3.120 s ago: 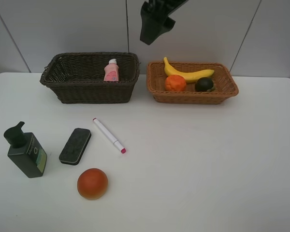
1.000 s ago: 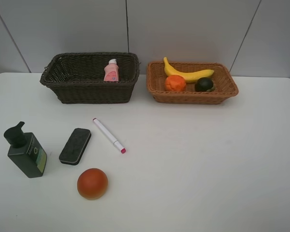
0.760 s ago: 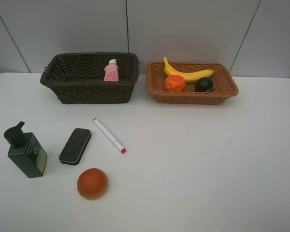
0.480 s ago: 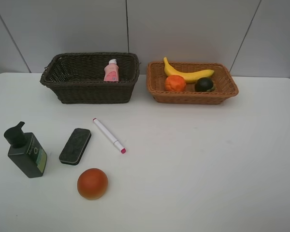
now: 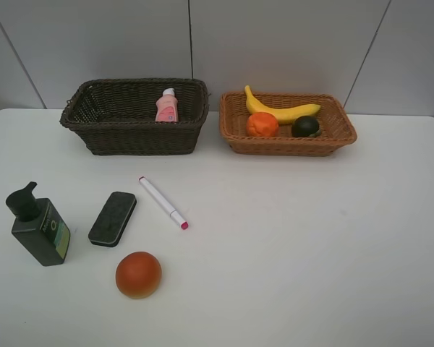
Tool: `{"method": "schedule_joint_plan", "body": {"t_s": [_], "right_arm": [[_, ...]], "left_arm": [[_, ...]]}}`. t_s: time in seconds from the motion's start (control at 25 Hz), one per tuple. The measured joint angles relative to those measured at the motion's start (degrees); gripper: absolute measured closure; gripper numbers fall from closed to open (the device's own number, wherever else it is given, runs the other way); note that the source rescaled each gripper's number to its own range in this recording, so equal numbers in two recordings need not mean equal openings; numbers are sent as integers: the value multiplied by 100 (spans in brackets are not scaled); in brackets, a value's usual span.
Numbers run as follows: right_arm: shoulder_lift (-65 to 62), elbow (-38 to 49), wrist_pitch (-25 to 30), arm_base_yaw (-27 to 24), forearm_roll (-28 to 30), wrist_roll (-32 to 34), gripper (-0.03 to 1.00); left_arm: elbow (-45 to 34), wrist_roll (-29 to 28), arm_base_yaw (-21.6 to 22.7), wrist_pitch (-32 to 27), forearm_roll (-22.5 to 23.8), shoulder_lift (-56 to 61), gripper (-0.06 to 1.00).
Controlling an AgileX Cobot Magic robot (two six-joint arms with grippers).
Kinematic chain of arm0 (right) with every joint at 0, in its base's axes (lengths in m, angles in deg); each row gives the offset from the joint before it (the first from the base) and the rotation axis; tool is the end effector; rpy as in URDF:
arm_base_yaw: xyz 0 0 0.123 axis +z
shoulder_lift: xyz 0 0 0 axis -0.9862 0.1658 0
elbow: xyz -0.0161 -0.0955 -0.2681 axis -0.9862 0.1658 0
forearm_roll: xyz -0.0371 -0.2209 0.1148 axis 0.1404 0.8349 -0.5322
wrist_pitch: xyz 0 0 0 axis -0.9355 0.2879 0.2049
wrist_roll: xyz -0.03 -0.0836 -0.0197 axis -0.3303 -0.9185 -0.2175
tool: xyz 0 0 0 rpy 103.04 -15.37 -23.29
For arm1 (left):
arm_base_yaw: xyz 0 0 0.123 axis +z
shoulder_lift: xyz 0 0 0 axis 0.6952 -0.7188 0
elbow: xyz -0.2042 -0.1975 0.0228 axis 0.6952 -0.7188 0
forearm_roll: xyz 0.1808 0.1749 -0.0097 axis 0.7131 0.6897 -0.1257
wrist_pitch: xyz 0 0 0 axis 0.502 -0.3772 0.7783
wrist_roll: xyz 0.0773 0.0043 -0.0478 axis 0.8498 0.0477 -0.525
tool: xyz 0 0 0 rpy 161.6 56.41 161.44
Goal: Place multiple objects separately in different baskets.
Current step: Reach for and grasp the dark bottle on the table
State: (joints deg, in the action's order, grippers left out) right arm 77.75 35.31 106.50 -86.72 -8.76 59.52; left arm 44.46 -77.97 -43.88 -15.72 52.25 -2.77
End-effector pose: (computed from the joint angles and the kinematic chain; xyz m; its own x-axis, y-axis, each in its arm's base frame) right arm -0.0084 -0.0064 0.2823 -0.4477 -0.0414 -0.8932 0.1403 0.9833 -0.1159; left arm -0.0069 0.0008 0.2790 -0.4451 0.0036 -0.8955 -0.0085 0.9999 0.0082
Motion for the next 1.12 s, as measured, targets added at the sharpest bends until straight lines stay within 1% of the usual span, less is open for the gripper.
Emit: {"method": "schedule_joint_plan", "body": {"t_s": [0.92, 1.12], "right_arm": [[0, 0, 0, 0, 0, 0, -1], [0, 0, 0, 0, -6, 0, -1]], "left_arm": [[0, 0, 0, 0, -8, 0, -6], [0, 0, 0, 0, -317, -11, -6]]}}
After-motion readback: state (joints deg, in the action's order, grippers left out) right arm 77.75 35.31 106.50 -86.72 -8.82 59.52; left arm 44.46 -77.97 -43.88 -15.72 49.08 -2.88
